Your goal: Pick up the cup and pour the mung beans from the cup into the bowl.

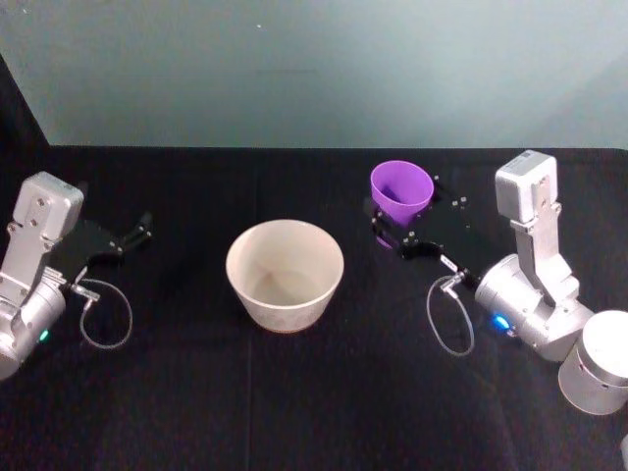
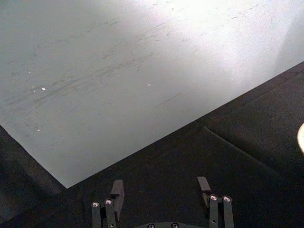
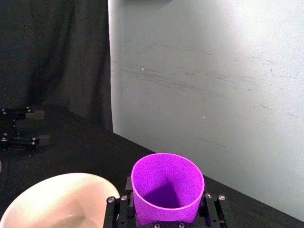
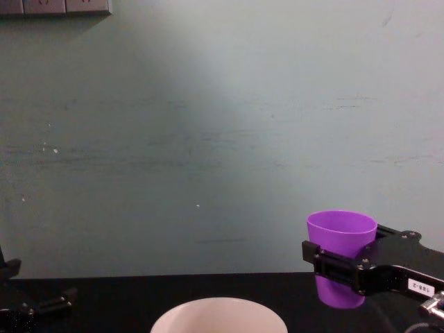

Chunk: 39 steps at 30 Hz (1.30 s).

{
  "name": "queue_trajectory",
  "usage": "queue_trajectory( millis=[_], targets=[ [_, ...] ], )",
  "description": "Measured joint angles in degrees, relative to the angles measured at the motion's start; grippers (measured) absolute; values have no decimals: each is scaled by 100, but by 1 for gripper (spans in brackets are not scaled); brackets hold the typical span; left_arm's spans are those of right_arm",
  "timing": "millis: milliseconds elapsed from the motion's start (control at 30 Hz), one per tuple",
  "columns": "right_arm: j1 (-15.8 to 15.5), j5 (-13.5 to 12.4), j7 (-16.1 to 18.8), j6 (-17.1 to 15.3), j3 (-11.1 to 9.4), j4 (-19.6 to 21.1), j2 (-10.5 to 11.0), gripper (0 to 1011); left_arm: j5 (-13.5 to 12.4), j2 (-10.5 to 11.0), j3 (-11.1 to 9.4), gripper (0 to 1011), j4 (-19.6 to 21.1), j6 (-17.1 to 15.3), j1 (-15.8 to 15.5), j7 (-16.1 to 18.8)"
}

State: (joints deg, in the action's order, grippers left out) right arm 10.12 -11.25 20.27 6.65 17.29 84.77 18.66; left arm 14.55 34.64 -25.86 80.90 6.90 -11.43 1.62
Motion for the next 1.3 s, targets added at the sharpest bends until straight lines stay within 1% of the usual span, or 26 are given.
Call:
queue_trajectory(
  millis=[1300],
  targets=[
    [0, 0, 0, 0, 0, 0, 0, 731, 0, 0, 0, 1000, 0, 0, 0, 0]
  ],
)
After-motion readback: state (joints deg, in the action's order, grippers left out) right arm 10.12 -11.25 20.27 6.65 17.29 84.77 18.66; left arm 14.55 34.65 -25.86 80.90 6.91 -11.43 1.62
